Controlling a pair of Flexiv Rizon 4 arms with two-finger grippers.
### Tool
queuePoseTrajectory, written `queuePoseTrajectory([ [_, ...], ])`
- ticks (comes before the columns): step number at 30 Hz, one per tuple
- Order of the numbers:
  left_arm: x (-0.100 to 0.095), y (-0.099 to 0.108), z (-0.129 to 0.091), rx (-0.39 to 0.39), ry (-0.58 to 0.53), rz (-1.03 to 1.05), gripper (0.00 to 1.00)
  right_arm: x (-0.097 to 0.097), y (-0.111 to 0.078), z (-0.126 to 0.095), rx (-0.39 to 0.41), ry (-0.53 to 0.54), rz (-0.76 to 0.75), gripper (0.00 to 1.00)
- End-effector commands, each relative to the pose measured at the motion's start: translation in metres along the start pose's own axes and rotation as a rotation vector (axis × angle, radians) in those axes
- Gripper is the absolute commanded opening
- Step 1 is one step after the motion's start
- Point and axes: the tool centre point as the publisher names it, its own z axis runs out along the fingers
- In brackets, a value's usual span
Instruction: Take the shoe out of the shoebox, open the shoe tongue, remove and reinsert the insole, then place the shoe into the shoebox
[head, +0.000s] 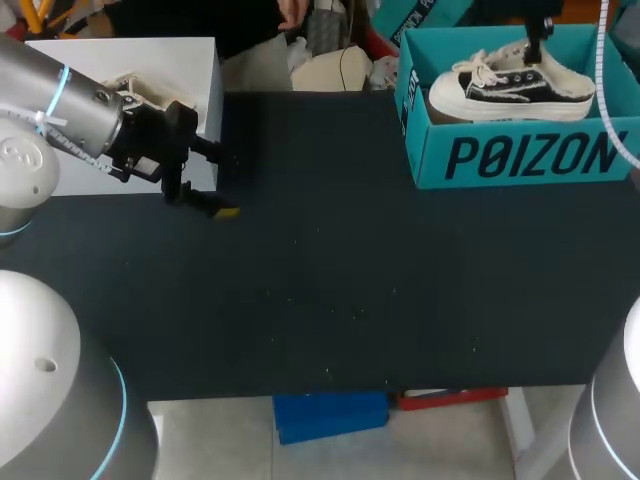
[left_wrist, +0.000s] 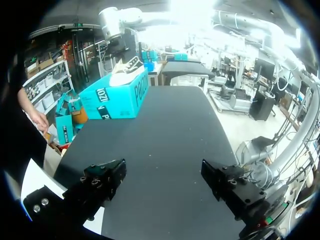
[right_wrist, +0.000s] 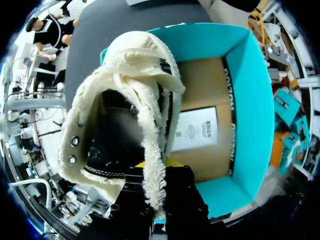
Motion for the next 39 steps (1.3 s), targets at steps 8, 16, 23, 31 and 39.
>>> queuePoseTrajectory([
  [8, 0.0, 0.0, 0.001, -0.003, -0.004, -0.001, 1.0, -0.028, -0.008, -0.006, 0.014, 0.026, -0.042, 0.0],
  [16, 0.0, 0.0, 0.001, -0.003, -0.004, -0.001, 1.0, -0.04, -0.017, -0.017, 0.032, 0.027, -0.068, 0.0],
  [23, 0.0, 0.0, 0.001, -0.003, -0.004, -0.001, 1.0, -0.047, -0.021, -0.011, 0.028, 0.042, -0.083, 0.0],
  [31, 0.0, 0.0, 0.001, -0.003, -0.004, -0.001, 1.0, -0.045, -0.017, 0.004, 0.012, 0.072, -0.089, 0.0],
  [39, 0.0, 0.0, 0.001, -0.003, -0.004, -0.001, 1.0, -0.042, -0.013, 0.021, 0.0, 0.099, -0.089, 0.0],
])
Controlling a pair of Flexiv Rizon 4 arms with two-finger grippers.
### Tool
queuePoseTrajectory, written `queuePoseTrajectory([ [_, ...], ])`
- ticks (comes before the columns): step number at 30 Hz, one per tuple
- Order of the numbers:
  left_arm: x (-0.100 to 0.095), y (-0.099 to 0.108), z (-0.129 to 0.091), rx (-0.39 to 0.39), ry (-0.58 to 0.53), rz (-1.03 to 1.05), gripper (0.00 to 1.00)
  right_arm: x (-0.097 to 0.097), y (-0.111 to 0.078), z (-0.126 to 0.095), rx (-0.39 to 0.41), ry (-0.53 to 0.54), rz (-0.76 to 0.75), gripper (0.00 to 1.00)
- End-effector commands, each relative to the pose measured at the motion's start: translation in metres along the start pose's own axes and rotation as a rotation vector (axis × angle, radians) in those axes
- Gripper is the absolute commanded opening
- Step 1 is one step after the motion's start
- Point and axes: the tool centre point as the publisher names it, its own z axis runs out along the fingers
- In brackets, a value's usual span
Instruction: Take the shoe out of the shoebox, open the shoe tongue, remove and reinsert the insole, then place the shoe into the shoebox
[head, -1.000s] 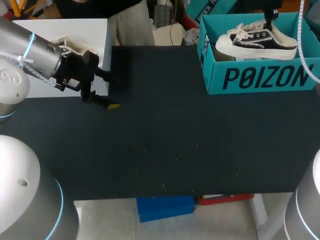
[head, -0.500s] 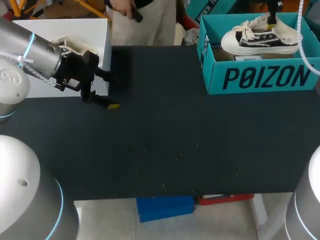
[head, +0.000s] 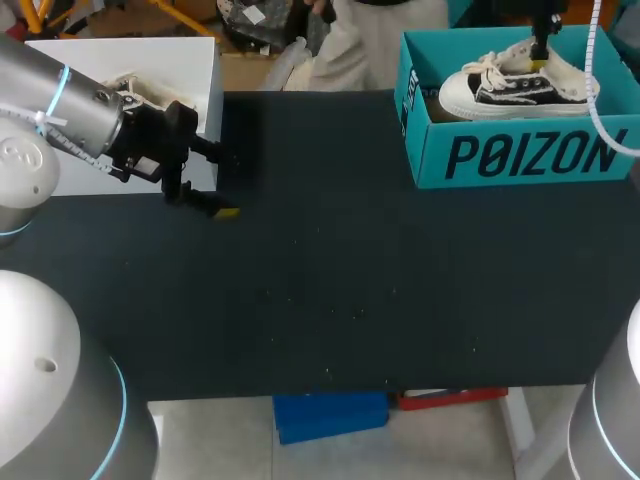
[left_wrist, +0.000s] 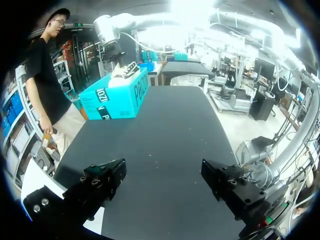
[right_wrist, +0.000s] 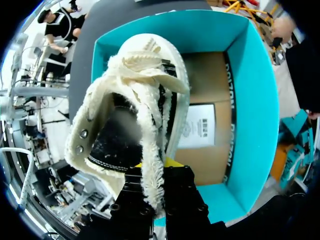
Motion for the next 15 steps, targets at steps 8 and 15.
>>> queuePoseTrajectory([
  [8, 0.0, 0.0, 0.001, -0.003, -0.004, -0.001, 1.0, -0.012, 0.01, 0.031, -0.01, 0.047, -0.014, 0.0],
  [15, 0.0, 0.0, 0.001, -0.003, -0.004, -0.001, 1.0, -0.019, 0.017, 0.052, -0.021, 0.075, -0.033, 0.0],
])
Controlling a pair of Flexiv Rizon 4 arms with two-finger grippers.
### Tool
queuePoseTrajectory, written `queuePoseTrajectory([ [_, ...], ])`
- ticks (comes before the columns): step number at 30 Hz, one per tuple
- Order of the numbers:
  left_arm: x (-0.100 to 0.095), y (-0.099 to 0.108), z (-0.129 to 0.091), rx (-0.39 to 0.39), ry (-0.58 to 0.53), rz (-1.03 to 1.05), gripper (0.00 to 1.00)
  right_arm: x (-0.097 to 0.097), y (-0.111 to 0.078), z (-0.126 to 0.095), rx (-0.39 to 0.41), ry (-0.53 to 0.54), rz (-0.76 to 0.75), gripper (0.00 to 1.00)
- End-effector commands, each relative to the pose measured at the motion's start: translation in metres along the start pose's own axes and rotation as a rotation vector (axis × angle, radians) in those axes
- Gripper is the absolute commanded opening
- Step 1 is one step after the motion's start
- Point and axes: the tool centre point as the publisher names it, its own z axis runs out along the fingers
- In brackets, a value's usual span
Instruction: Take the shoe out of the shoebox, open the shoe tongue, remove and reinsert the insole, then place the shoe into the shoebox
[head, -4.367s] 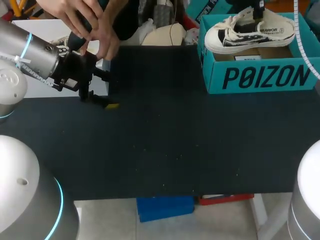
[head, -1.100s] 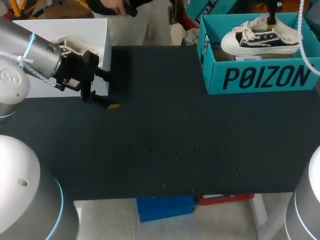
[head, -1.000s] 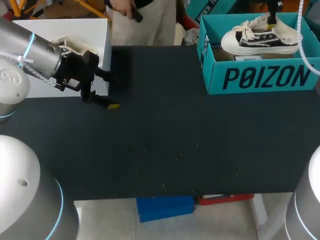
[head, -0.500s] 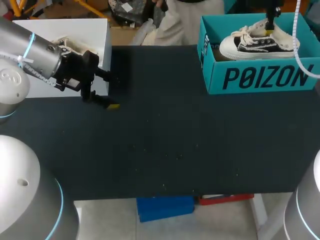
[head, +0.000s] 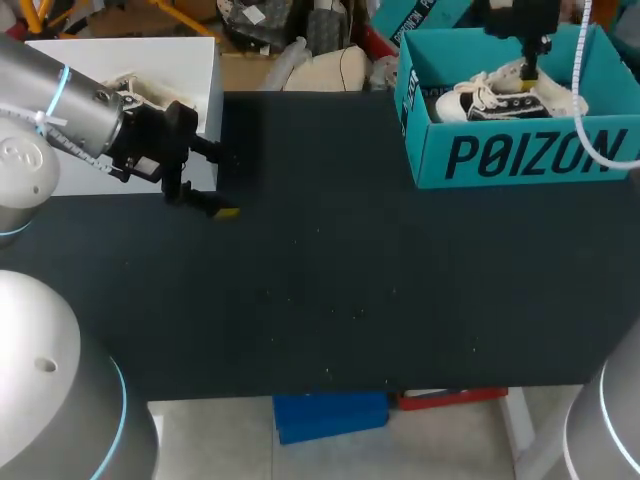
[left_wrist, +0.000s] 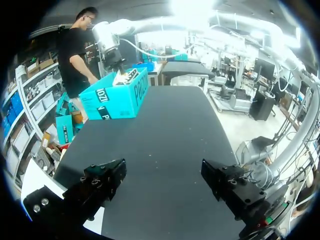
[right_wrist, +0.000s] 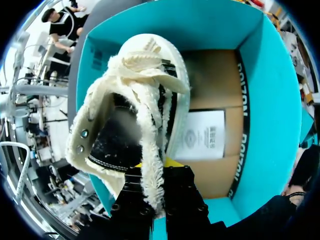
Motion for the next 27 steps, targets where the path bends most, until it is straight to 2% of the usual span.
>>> queuePoseTrajectory([
  [1, 0.0, 0.0, 0.001, -0.003, -0.004, -0.001, 1.0, -0.017, 0.004, 0.013, -0.005, 0.038, -0.006, 0.0],
  [7, 0.0, 0.0, 0.001, -0.003, -0.004, -0.001, 1.0, -0.024, 0.009, 0.028, -0.017, 0.065, -0.029, 0.0],
  [16, 0.0, 0.0, 0.001, -0.003, -0.004, -0.001, 1.0, -0.025, 0.02, 0.052, -0.024, 0.118, -0.058, 0.0],
  [27, 0.0, 0.0, 0.001, -0.003, -0.004, -0.001, 1.0, -0.029, 0.021, 0.066, -0.019, 0.131, -0.052, 0.0],
])
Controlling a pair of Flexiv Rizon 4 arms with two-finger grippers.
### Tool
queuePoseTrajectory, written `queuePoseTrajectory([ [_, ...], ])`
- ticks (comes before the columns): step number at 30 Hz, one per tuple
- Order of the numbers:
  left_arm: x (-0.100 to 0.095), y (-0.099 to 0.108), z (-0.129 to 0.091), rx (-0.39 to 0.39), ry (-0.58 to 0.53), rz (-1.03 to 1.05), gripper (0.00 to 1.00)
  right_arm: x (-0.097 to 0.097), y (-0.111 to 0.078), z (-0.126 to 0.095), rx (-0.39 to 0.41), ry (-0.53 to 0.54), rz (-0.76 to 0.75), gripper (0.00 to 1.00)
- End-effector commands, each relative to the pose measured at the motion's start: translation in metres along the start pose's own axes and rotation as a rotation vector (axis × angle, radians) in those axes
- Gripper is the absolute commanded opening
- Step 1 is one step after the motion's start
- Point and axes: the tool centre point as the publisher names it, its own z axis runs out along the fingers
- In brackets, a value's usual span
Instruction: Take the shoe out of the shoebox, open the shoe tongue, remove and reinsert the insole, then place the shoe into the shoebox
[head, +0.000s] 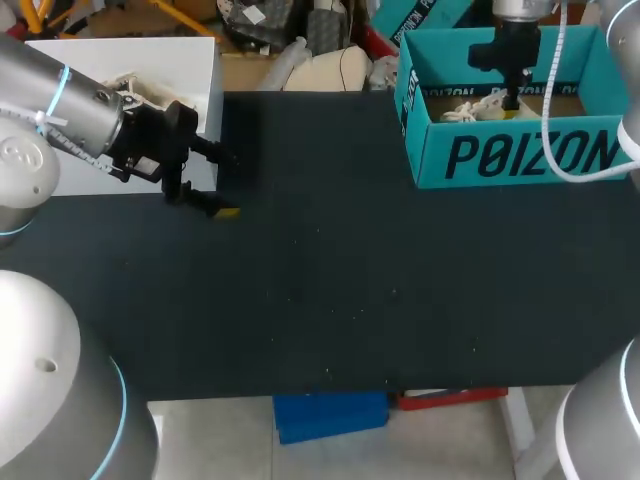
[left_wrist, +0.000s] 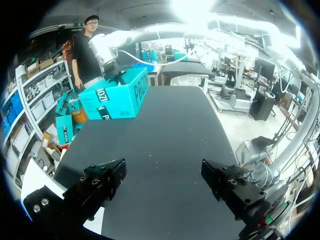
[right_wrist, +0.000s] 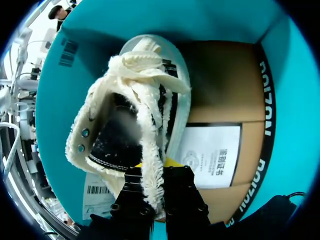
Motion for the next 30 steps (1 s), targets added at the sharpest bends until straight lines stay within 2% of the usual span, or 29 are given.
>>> queuePoseTrajectory([
  [1, 0.001, 0.0, 0.001, -0.003, -0.004, -0.001, 1.0, -0.009, 0.001, 0.002, 0.004, 0.07, 0.005, 0.06],
  [3, 0.001, 0.0, 0.001, -0.003, -0.004, -0.001, 1.0, -0.008, 0.001, 0.001, 0.003, 0.068, 0.005, 0.47],
  [4, 0.001, 0.0, 0.001, -0.003, -0.004, -0.001, 1.0, -0.007, 0.001, 0.001, 0.003, 0.066, 0.009, 1.0],
  [8, 0.001, 0.0, 0.001, -0.003, -0.004, -0.001, 1.0, -0.002, -0.004, -0.007, 0.011, 0.051, 0.041, 1.0],
  [13, 0.001, 0.0, 0.001, -0.003, -0.004, -0.001, 1.0, 0.009, -0.013, -0.032, 0.023, -0.015, 0.116, 1.0],
  [23, 0.001, 0.0, 0.001, -0.003, -0.004, -0.001, 1.0, 0.045, -0.024, -0.118, 0.069, -0.317, 0.29, 1.0],
  [30, 0.001, 0.0, 0.001, -0.003, -0.004, -0.001, 1.0, 0.075, -0.011, -0.171, 0.092, -0.474, 0.363, 1.0],
])
